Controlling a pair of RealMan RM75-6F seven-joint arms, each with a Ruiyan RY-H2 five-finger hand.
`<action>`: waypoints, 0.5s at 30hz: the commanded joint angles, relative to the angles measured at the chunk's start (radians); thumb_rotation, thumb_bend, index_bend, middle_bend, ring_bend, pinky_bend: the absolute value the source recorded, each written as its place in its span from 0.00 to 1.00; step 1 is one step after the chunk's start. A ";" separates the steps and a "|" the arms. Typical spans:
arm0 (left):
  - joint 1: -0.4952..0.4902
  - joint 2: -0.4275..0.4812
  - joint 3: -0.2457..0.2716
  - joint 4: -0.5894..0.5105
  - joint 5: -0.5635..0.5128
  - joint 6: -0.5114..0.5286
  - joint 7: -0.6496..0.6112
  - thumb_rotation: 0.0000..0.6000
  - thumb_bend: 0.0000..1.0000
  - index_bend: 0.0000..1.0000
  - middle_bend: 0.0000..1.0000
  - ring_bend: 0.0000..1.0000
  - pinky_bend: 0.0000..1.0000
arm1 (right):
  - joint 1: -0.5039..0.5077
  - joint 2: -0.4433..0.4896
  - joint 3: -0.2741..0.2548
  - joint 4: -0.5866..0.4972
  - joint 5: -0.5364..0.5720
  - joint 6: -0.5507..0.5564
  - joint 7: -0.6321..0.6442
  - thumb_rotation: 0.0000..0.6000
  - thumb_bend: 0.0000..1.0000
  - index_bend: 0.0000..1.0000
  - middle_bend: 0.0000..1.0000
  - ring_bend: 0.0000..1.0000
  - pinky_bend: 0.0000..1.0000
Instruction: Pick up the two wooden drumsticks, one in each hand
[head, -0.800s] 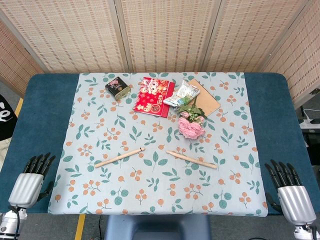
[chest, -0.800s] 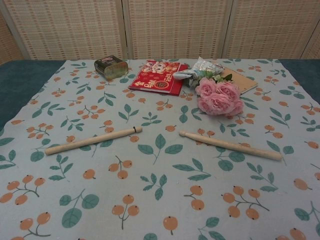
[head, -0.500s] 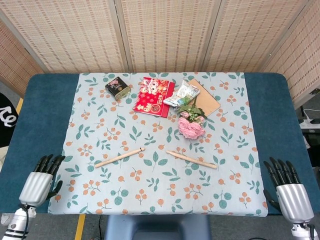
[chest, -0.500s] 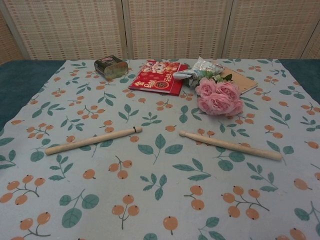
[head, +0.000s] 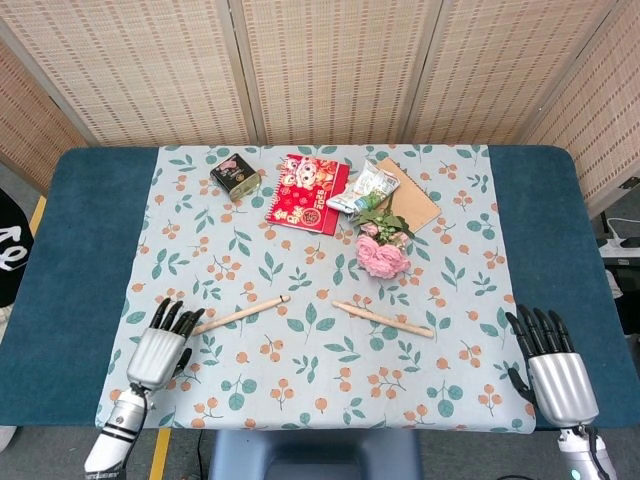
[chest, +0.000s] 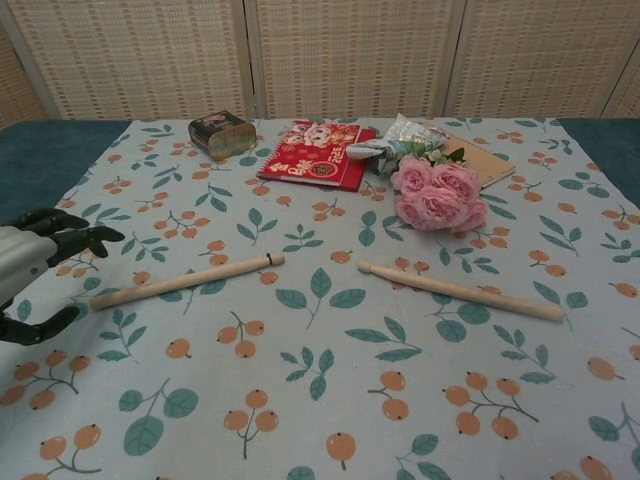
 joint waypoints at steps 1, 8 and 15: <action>-0.045 -0.089 -0.041 0.014 -0.062 -0.042 0.135 1.00 0.41 0.14 0.24 0.09 0.05 | 0.007 -0.002 0.009 0.003 0.018 -0.012 -0.006 1.00 0.22 0.00 0.00 0.00 0.00; -0.085 -0.185 -0.060 0.066 -0.122 -0.070 0.270 1.00 0.41 0.22 0.28 0.11 0.06 | 0.016 0.003 0.011 -0.001 0.041 -0.036 -0.007 1.00 0.22 0.00 0.00 0.00 0.00; -0.106 -0.242 -0.074 0.146 -0.155 -0.053 0.353 1.00 0.41 0.27 0.33 0.13 0.07 | 0.023 0.011 0.008 -0.008 0.060 -0.056 -0.012 1.00 0.22 0.00 0.00 0.00 0.00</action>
